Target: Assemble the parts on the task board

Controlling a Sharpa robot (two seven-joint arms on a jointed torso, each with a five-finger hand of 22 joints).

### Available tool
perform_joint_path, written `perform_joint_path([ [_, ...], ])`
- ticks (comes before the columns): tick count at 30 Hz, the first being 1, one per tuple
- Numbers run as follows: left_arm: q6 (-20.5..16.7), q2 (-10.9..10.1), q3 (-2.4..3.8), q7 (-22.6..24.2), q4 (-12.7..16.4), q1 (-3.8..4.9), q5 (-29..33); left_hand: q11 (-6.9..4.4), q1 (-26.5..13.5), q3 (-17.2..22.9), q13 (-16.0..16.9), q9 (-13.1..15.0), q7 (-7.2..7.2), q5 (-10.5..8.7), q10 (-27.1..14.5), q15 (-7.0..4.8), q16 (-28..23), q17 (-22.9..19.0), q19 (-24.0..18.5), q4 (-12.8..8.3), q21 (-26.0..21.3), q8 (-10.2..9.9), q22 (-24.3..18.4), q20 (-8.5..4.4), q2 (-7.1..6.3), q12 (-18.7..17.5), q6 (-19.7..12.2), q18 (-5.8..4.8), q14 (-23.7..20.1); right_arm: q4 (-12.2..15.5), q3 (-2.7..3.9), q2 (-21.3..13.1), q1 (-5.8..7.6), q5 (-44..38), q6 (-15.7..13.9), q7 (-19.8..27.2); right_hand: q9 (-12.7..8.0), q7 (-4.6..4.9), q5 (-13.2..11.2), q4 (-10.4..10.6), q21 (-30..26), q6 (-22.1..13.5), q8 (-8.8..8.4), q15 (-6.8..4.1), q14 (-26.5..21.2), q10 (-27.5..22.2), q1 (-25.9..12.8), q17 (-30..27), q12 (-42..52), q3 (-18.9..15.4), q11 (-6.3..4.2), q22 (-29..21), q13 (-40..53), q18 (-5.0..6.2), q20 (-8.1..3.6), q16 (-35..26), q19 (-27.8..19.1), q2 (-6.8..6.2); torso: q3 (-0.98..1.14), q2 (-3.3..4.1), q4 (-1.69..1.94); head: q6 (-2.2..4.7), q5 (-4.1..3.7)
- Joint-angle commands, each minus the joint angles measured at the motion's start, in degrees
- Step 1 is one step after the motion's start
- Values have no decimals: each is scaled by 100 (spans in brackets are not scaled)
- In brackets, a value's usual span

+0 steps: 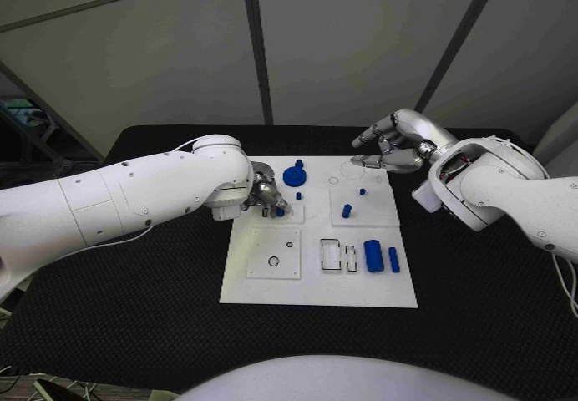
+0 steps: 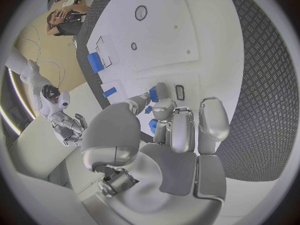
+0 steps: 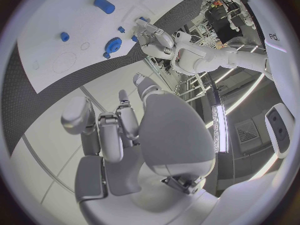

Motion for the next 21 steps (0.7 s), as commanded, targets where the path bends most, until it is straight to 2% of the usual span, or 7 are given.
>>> perform_joint_path([
  [1,56,4,0,-60,-8,4,16,17,-67,-81,-1,-11,15,-30,41,-45,34,1,49,26,30,-42,16,-6,21,32,43,-10,270,0,4,-4,8,-20,28,-2,-6,4,25,47,-44,27,20,-48,506,-35,-65,1159,-16,-11,-9,-17,-3,101,-14,-31,-49,-1,0,-1,2,7,-2],
  [9,9,-37,0,-73,7,3,15,18,-224,-688,5,-37,15,-35,45,-46,36,5,42,261,11,-76,15,-8,-1,35,80,-7,271,-5,4,-6,8,-20,27,0,-7,4,27,57,-60,24,20,-48,501,-42,-74,1141,-25,-16,-10,-45,-14,106,-14,-40,-64,-6,-6,-3,7,5,-8],
  [21,-104,-157,8,-53,110,1,10,14,-150,-1369,-3,-47,9,-34,36,-54,34,5,34,449,-11,-97,17,-15,6,25,86,-2,270,-32,4,-11,8,-20,19,11,-12,5,30,79,-96,3,14,-49,494,-61,-89,1114,-46,-28,-9,-105,-38,117,-14,-54,-96,-19,-5,0,11,10,-9],
])
